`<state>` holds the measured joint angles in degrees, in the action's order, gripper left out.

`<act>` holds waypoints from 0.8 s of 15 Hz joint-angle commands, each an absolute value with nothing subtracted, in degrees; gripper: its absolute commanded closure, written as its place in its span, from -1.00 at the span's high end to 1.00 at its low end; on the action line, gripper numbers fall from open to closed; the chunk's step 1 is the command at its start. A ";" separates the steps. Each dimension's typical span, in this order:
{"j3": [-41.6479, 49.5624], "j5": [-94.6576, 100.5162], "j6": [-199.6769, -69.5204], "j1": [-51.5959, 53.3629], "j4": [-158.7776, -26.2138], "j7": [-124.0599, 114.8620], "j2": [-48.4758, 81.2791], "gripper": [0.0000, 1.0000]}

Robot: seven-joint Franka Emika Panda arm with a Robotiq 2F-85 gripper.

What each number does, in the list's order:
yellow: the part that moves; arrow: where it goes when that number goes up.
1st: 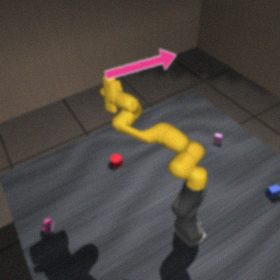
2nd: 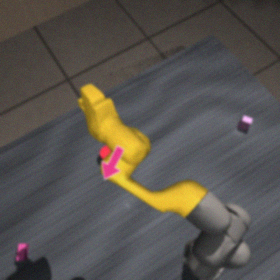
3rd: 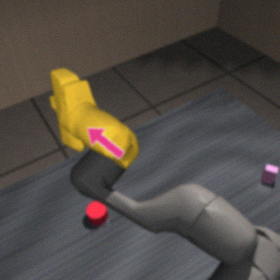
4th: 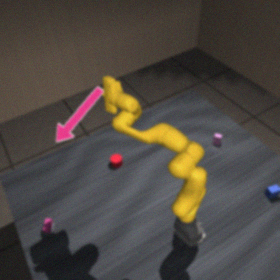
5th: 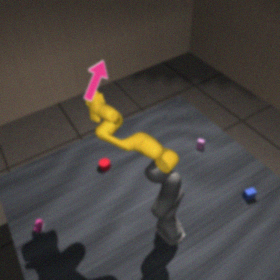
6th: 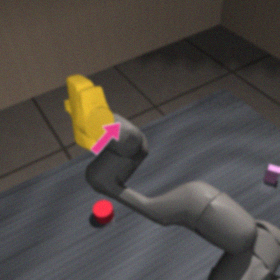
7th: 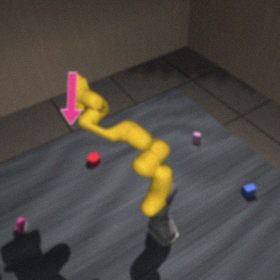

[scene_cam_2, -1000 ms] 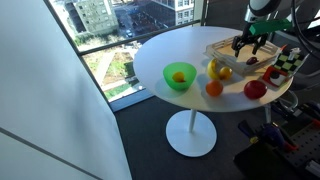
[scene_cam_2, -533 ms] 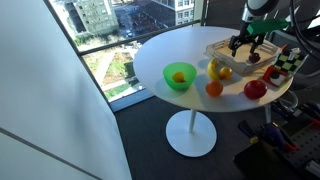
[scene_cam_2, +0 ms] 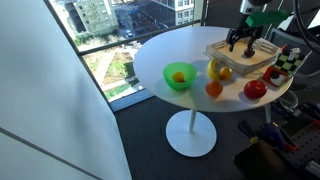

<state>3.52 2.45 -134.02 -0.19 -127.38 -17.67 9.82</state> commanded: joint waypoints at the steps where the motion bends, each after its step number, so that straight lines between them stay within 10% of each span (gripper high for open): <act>1: 2.46 1.38 -128.68 0.18 -126.59 -15.46 6.77 1.00; 12: 0.41 2.18 -115.09 1.22 -126.59 -15.79 -0.17 1.00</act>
